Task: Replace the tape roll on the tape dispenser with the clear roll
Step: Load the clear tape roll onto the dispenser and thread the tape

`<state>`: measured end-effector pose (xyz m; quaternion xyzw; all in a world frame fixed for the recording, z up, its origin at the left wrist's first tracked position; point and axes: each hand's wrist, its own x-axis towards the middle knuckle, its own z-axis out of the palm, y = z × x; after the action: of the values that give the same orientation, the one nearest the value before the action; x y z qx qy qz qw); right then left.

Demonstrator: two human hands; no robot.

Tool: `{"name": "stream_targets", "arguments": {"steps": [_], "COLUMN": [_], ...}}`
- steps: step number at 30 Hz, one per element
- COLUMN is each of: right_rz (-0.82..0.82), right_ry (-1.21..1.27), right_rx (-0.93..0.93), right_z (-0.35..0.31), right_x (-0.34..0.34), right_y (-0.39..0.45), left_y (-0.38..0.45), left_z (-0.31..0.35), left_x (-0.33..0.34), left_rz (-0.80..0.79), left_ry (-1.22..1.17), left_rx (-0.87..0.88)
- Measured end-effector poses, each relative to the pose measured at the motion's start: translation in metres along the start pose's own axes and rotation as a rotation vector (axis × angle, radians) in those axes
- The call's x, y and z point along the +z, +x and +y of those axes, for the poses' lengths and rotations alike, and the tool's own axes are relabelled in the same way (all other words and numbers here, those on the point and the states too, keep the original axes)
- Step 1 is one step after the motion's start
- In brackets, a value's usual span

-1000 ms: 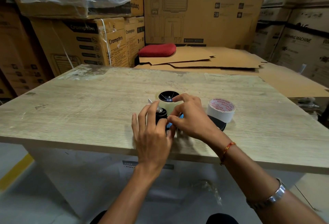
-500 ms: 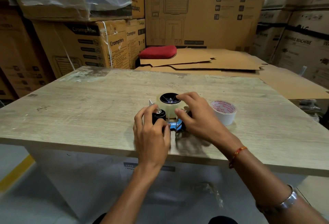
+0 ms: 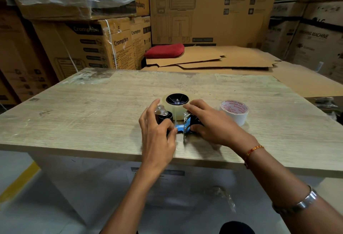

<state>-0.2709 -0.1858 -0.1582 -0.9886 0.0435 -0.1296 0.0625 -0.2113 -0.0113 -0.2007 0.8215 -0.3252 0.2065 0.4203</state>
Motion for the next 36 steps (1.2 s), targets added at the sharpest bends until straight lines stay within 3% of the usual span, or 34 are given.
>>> {"name": "stream_targets", "arguments": {"steps": [9,16,20,30,36], "right_rz": [-0.024,-0.014,-0.018,-0.055,-0.031], "right_ry": [0.041,0.106,0.057,0.026,-0.012], "right_rx": [0.004,-0.013,-0.004,0.015,0.013], "right_z": [-0.001,0.004,0.001,-0.002,-0.001], "right_x": [-0.002,-0.002,0.0,0.0,0.003], "right_y": [0.005,0.005,0.008,0.012,0.013], "left_y": [-0.008,-0.013,-0.01,0.004,0.009], "left_z": [-0.002,-0.014,-0.019,-0.027,-0.03], "left_x": [-0.019,-0.032,-0.033,-0.032,-0.035], "left_rz": [-0.042,0.009,-0.065,-0.104,-0.161], "left_ry": [-0.211,-0.077,-0.089,-0.169,-0.141], "left_rx": [-0.039,-0.087,-0.041,-0.22,-0.202]}}
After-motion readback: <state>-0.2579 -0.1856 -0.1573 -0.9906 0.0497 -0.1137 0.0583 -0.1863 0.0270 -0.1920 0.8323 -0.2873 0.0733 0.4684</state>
